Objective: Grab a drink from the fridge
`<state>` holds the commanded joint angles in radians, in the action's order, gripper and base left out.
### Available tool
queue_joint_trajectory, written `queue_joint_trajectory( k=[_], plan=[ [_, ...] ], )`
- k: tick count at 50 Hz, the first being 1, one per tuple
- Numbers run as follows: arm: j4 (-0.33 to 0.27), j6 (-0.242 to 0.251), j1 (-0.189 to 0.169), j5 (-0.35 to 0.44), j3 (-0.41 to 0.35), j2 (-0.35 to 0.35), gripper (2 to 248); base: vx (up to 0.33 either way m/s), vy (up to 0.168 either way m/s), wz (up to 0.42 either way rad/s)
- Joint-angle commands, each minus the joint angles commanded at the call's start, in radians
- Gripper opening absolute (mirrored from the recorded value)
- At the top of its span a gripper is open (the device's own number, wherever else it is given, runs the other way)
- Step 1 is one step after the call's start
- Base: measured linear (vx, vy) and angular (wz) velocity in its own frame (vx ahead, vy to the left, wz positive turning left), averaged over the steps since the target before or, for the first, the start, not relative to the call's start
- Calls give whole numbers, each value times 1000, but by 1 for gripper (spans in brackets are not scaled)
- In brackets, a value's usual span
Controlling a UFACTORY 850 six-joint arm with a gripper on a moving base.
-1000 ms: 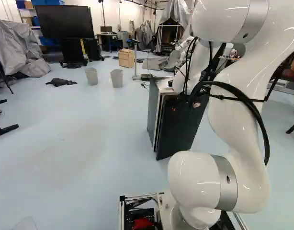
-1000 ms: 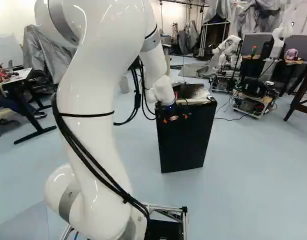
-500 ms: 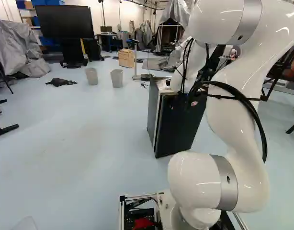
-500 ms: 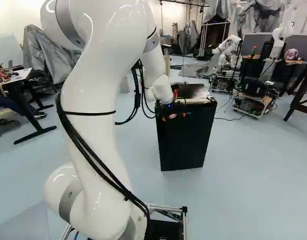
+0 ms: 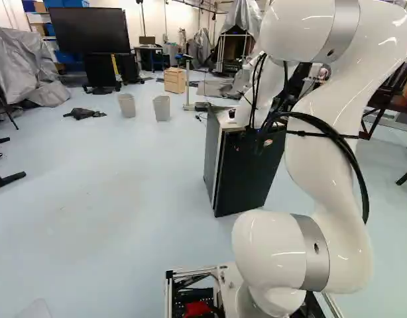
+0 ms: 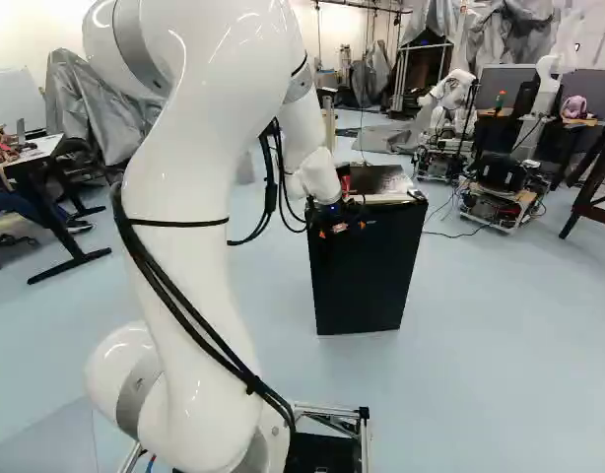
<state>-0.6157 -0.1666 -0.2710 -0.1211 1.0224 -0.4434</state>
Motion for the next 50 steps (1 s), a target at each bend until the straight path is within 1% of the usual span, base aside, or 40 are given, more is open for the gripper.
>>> queue_joint_trajectory(
  k=[14, 50],
  plan=[
    [0, 0, 2, 0, 10, -7, 247, 0, 0, 0],
    [0, 0, 11, 0, 67, -49, 247, 0, 0, 0]
  ],
)
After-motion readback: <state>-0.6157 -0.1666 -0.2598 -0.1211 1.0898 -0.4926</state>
